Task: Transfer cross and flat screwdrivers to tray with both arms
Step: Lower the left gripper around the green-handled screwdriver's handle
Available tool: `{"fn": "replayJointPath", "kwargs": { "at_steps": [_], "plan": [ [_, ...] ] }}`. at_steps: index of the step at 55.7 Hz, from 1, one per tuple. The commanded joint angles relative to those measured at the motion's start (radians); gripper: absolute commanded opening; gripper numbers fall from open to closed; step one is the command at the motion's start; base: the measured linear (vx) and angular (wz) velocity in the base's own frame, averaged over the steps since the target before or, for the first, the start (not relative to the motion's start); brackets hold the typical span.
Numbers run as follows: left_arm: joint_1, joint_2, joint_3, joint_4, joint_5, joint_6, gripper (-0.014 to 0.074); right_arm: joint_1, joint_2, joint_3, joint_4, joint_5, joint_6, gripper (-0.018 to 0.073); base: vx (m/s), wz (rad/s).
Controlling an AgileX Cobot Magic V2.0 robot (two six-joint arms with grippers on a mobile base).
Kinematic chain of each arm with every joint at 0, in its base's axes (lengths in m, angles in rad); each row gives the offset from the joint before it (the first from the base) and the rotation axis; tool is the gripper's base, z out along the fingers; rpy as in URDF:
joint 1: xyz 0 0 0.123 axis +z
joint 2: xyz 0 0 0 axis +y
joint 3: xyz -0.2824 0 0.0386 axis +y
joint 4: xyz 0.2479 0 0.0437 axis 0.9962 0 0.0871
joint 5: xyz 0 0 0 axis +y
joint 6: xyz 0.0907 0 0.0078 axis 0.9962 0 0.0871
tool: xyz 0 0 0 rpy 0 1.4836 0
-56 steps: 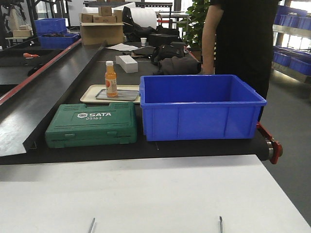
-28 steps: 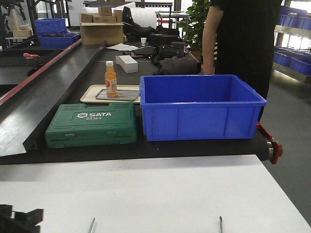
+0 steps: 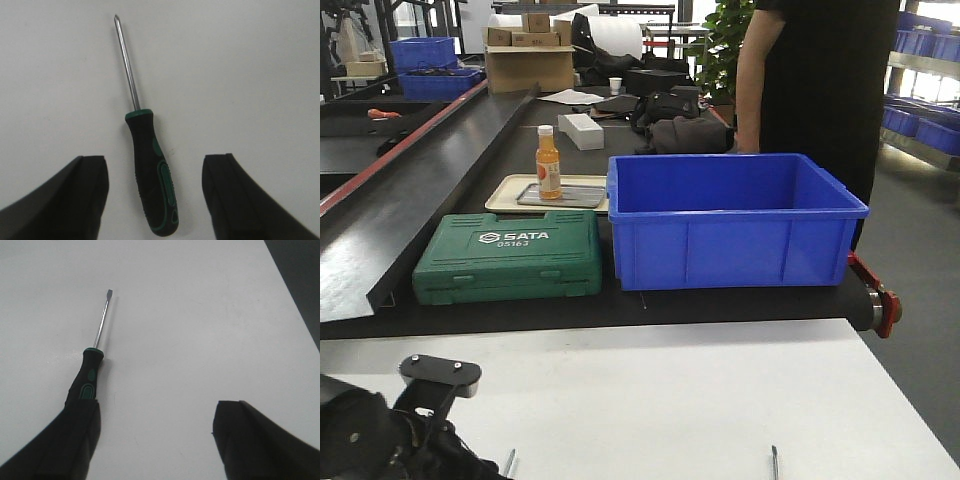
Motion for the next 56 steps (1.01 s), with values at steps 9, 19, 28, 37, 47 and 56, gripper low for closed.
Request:
{"fn": "replayJointPath", "kwargs": {
  "at_steps": [9, 19, 28, 37, 47, 56],
  "plan": [
    [-0.004, 0.146, -0.122, -0.008, 0.026, -0.002, 0.0534, -0.006, -0.005, -0.036, -0.001, -0.060, -0.006, 0.0551, 0.00, 0.00],
    [-0.003, 0.250, -0.205, -0.007, 0.041, -0.002, 0.0534, -0.006, -0.005, -0.036, -0.001, -0.059, -0.006, 0.0551, 0.00, 0.00],
    [0.001, 0.314, -0.256, 0.000, 0.076, -0.004, 0.0534, -0.006, -0.005, -0.036, -0.002, -0.059, -0.006, 0.0551, 0.00, 0.00],
    [0.025, 0.341, -0.258, 0.000, 0.123, -0.068, 0.0534, -0.006, -0.005, -0.036, -0.005, -0.052, -0.006, 0.0551, 0.00, 0.00],
    [0.029, 0.342, -0.258, -0.007, 0.078, -0.035, 0.0534, -0.006, -0.005, -0.036, -0.011, -0.052, -0.008, 0.0551, 0.00, 0.00],
    [0.024, 0.346, -0.258, -0.007, 0.033, -0.021, 0.0534, -0.006, -0.005, -0.036, -0.018, -0.075, -0.010, 0.0551, 0.00, 0.00]
  ]
}}
